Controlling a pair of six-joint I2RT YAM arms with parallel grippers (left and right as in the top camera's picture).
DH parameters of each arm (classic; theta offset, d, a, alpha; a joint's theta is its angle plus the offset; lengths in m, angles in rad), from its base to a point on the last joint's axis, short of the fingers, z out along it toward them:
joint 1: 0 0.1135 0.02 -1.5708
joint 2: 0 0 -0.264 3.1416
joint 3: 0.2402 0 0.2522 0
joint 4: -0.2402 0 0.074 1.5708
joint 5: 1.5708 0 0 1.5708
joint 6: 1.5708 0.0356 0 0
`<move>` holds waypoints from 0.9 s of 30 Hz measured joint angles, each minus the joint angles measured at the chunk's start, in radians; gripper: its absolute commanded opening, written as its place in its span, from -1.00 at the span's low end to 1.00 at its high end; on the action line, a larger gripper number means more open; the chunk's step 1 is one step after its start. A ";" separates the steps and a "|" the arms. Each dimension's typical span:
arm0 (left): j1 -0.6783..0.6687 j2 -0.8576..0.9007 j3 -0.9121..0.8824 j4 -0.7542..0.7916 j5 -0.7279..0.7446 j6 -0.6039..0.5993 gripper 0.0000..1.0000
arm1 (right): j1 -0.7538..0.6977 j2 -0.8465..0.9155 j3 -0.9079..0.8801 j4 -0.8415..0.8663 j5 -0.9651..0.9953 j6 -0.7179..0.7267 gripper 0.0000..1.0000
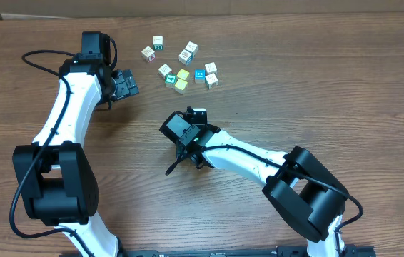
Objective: Form a circle
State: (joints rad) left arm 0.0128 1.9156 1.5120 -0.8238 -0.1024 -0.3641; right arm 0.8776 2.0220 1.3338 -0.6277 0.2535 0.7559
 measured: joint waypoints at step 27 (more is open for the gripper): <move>0.000 0.000 0.000 0.000 0.000 0.000 0.99 | -0.001 0.000 0.001 -0.008 -0.002 0.003 -0.48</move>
State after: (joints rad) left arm 0.0128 1.9156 1.5120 -0.8238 -0.1024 -0.3641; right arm 0.8768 2.0216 1.3346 -0.6357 0.2520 0.7586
